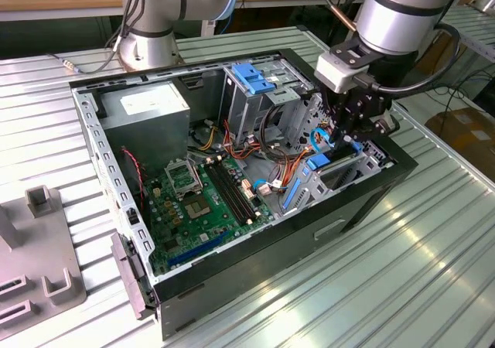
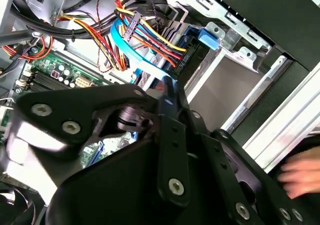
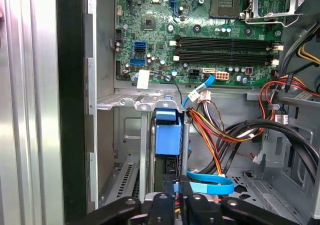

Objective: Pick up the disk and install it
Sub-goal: 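Insert the second disk wire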

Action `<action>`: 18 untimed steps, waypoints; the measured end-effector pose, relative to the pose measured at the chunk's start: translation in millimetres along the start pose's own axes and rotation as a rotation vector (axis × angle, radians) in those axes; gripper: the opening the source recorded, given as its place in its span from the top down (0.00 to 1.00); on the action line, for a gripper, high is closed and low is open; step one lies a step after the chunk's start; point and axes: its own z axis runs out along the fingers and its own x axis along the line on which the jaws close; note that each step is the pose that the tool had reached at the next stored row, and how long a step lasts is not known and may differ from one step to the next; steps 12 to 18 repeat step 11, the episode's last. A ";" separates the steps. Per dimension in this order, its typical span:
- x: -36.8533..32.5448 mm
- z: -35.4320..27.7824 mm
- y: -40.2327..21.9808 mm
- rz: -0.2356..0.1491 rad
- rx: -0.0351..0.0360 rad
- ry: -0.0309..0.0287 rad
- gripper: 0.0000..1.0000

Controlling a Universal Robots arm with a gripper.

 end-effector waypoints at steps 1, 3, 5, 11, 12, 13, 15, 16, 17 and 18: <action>0.0 0.0 0.0 0.000 0.0000 0.0001 0.85; 0.0 0.0 0.0 0.000 0.0000 0.0001 0.90; 0.0 0.0 0.0 0.000 0.0000 0.0002 0.90; 0.0 0.0 0.0 0.000 -0.0001 0.0005 0.90; 0.0 0.0 0.0 0.000 -0.0001 0.0005 0.90; 0.0 0.0 0.0 0.000 -0.0001 0.0005 0.90; 0.0 0.0 0.0 0.000 -0.0001 0.0005 0.90; 0.0 0.0 0.0 0.000 -0.0001 0.0005 0.90; 0.0 0.0 0.0 0.000 -0.0001 0.0005 0.90; 0.0 0.0 0.0 0.000 -0.0001 0.0005 0.90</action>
